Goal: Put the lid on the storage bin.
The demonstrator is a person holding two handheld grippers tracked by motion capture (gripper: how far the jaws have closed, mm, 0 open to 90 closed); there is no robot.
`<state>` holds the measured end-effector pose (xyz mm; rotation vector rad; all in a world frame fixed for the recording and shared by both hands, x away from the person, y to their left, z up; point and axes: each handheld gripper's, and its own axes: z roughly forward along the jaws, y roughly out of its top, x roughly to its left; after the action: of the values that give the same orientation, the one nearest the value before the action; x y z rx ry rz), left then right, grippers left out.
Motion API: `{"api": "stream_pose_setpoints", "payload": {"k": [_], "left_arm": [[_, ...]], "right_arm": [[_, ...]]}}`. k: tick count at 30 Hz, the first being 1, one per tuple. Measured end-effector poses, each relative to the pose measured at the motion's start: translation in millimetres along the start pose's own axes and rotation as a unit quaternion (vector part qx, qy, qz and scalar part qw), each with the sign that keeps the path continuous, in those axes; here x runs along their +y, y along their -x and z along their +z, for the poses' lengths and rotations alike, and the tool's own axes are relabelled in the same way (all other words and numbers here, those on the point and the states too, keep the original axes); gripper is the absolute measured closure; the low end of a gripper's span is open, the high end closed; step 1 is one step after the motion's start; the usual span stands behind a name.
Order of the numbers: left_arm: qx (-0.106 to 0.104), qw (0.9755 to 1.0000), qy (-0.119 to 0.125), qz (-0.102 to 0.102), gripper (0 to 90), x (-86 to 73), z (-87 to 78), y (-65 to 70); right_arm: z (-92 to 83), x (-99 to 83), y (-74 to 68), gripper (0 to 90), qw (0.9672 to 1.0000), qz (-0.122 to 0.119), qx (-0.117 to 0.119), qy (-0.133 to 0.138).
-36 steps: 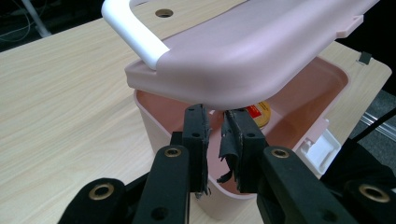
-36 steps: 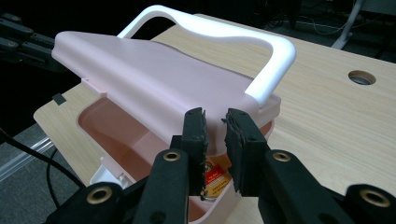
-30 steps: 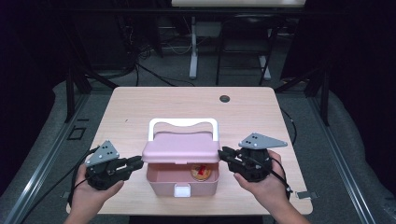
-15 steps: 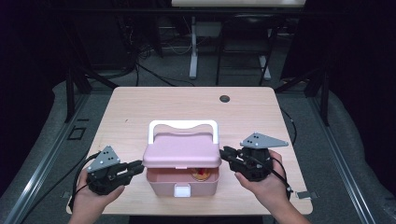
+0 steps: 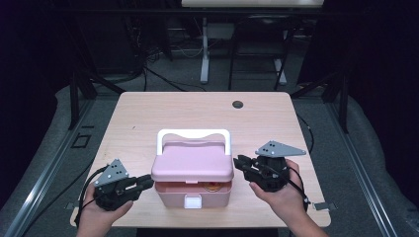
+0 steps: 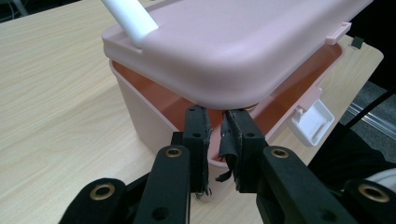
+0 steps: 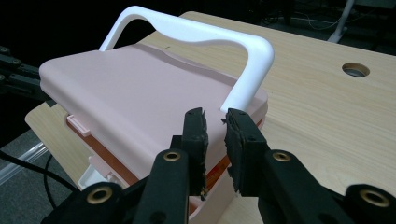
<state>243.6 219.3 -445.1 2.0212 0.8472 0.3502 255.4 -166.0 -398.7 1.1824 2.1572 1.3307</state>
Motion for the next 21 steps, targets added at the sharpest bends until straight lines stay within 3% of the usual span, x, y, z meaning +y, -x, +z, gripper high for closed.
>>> {"api": "stream_pose_setpoints", "payload": {"k": [21], "left_arm": [[-0.005,1.0,0.003,-0.005,79.8,-8.3,0.5,2.2]], "right_arm": [[3.0,-4.2,1.3,77.3,1.0,0.005,-0.001,-0.002]]}}
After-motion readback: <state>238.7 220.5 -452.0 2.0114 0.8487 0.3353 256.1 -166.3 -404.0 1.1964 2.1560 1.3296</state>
